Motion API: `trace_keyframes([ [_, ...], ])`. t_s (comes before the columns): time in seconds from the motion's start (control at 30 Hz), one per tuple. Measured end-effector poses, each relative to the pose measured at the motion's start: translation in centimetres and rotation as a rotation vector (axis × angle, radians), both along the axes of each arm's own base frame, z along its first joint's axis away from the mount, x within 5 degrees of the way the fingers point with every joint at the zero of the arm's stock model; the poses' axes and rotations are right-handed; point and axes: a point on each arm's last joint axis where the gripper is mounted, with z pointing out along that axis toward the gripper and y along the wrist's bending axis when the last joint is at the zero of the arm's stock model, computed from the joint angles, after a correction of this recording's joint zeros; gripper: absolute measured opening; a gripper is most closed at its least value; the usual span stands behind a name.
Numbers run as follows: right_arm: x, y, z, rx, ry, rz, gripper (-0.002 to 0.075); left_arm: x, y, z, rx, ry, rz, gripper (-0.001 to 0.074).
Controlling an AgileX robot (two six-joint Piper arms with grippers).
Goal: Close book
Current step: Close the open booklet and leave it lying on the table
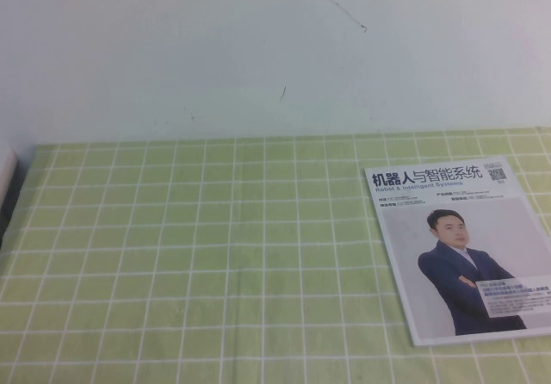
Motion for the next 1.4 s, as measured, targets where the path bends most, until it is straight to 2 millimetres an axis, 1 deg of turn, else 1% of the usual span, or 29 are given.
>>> trace_keyframes([
  [0.03, 0.2, -0.3, -0.5, -0.003, -0.024, -0.035, -0.0003, 0.0, 0.0, 0.0, 0.000, 0.000, 0.000, -0.0004],
  [0.17, 0.9, -1.4, -3.6, 0.018, -0.093, -0.165, -0.0003, 0.0, 0.0, 0.0, 0.000, 0.000, 0.000, -0.0004],
  [0.27, 0.9, -1.7, -5.7, 0.017, -0.142, -0.203, -0.0003, 0.0, 0.0, 0.0, 0.000, 0.000, 0.000, -0.0004],
  [0.33, 0.8, -1.8, -6.4, 0.020, -0.125, -0.212, -0.0003, 0.0, 0.0, 0.0, -0.001, 0.000, 0.000, -0.0004],
  [0.43, 0.5, -1.8, -7.3, 0.045, -0.047, -0.226, -0.0003, 0.0, 0.0, 0.0, -0.001, 0.000, 0.000, -0.0004],
  [0.67, 0.5, -1.8, -7.3, 0.057, -0.032, -0.232, -0.0003, 0.0, 0.0, 0.0, -0.001, 0.000, 0.000, -0.0004],
  [0.97, 0.4, -1.8, -7.3, -0.015, -0.029, -0.197, -0.0003, 0.0, 0.0, 0.0, -0.001, 0.000, 0.000, -0.0004],
  [1.4, 0.4, -1.7, -7.3, -0.007, -0.028, -0.197, -0.0003, 0.0, 0.0, 0.0, -0.001, 0.000, 0.000, -0.0004],
])
